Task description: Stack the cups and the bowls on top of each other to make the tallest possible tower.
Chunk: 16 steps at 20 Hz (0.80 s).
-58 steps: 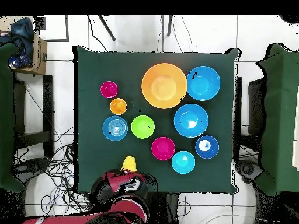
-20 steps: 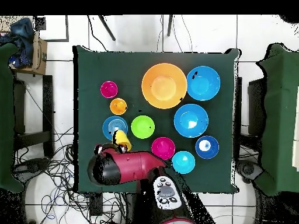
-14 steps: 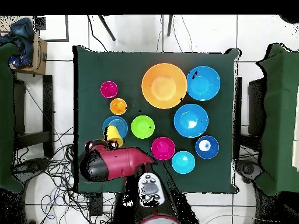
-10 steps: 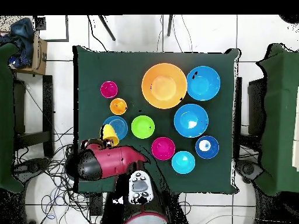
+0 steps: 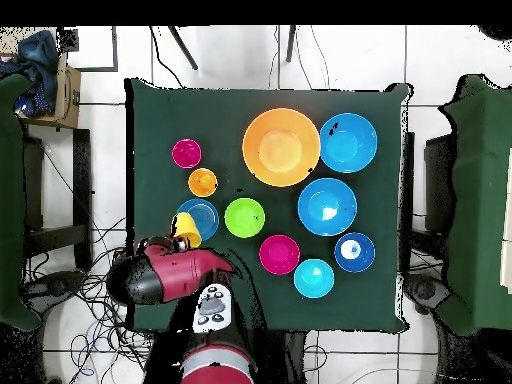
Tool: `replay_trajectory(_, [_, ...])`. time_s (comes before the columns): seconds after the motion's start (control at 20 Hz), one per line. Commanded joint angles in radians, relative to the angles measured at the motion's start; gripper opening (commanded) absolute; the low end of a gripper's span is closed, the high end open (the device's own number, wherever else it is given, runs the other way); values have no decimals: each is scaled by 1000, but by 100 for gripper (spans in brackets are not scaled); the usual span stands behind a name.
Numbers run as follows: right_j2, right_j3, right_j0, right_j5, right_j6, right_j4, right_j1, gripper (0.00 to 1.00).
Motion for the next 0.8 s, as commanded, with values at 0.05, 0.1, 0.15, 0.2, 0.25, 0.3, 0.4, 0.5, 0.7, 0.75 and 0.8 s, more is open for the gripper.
replay_trajectory(0.05, [-56, -88, 22, -79, 163, 23, 113, 0])
replay_trajectory(0.1, [-65, -93, 28, -87, 163, 23, 124, 0])
replay_trajectory(0.15, [-68, -95, 30, -90, 163, 23, 128, 0])
replay_trajectory(0.2, [-72, -97, 34, -94, 162, 25, 134, 0])
replay_trajectory(0.25, [-73, -97, 35, -96, 163, 26, 135, 0])
replay_trajectory(0.3, [-74, -100, 35, -96, 162, 29, 137, 0])
replay_trajectory(0.4, [-77, -107, 35, -92, 160, 36, 142, 0])
replay_trajectory(0.5, [-83, -119, 37, -86, 160, 45, 147, 0])
replay_trajectory(0.7, [-70, -125, 19, -47, 155, 54, 126, 0])
replay_trajectory(0.75, [-66, -123, 16, -37, 154, 56, 118, 0])
replay_trajectory(0.8, [-59, -121, 11, -21, 152, 59, 106, 0])
